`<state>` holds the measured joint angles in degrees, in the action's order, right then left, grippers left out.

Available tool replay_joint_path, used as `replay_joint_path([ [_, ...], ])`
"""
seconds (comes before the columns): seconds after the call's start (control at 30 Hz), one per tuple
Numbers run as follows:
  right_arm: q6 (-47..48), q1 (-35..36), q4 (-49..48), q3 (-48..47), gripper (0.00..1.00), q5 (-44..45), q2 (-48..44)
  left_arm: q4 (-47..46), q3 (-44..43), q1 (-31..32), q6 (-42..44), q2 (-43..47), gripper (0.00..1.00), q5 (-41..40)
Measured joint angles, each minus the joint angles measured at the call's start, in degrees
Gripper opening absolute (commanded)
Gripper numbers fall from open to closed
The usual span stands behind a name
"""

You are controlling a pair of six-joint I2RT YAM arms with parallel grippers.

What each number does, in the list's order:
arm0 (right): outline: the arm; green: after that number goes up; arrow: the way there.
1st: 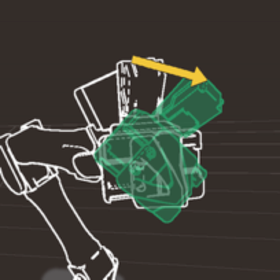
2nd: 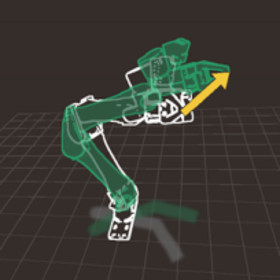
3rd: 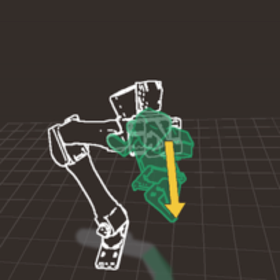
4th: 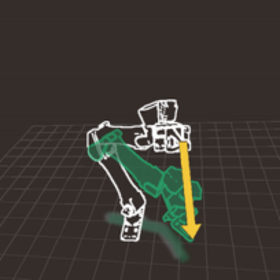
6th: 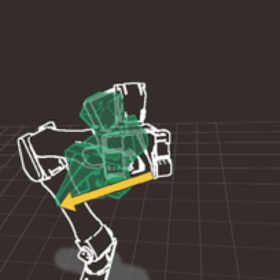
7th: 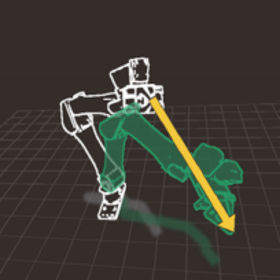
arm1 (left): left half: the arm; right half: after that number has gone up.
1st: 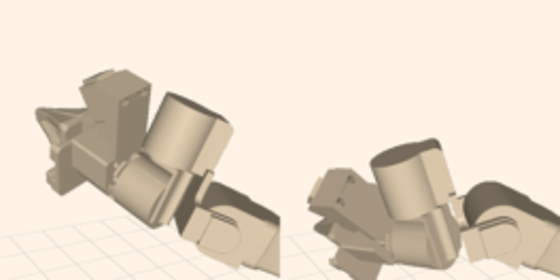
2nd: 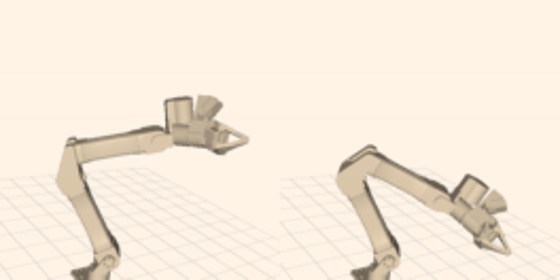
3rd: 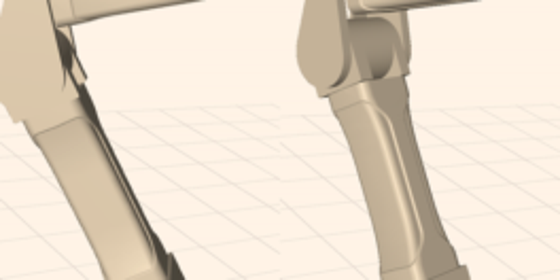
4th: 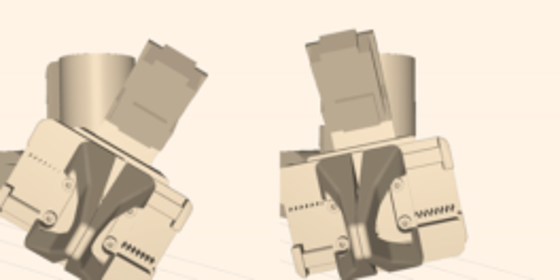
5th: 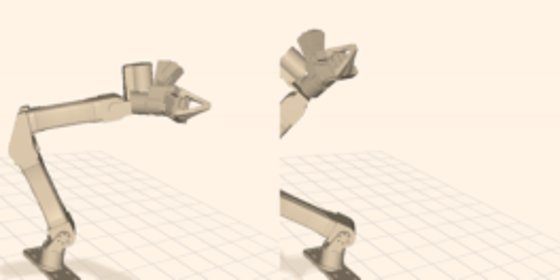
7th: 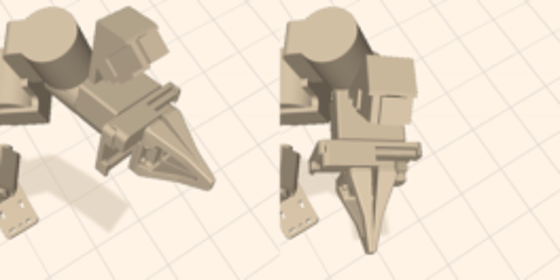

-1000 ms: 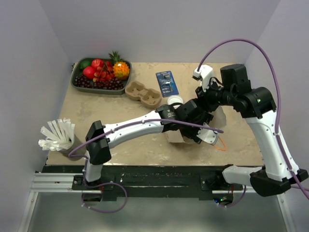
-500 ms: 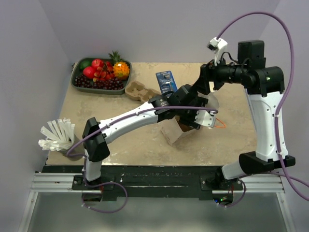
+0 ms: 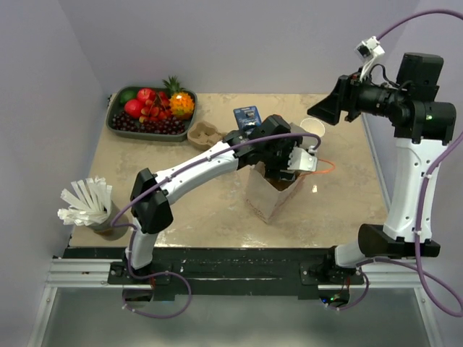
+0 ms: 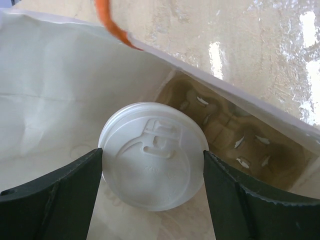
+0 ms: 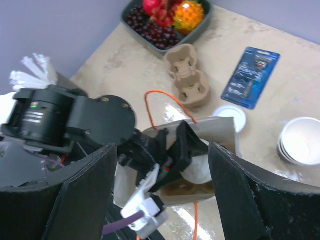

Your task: Pack the takeout coffee

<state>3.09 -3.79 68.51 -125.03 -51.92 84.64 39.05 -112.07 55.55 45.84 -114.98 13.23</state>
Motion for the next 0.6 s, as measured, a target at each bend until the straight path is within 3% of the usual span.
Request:
replay_joint_path([
  [0.27,11.32,-0.76,5.81,4.35,0.71,4.87,1.68,1.70,-6.14,-0.59,-3.48,-1.64,0.00,1.81],
  [0.6,18.12,-0.79,8.17,10.93,0.62,8.72,3.17,4.37,-9.70,-1.55,-6.32,-4.68,0.00,3.32],
])
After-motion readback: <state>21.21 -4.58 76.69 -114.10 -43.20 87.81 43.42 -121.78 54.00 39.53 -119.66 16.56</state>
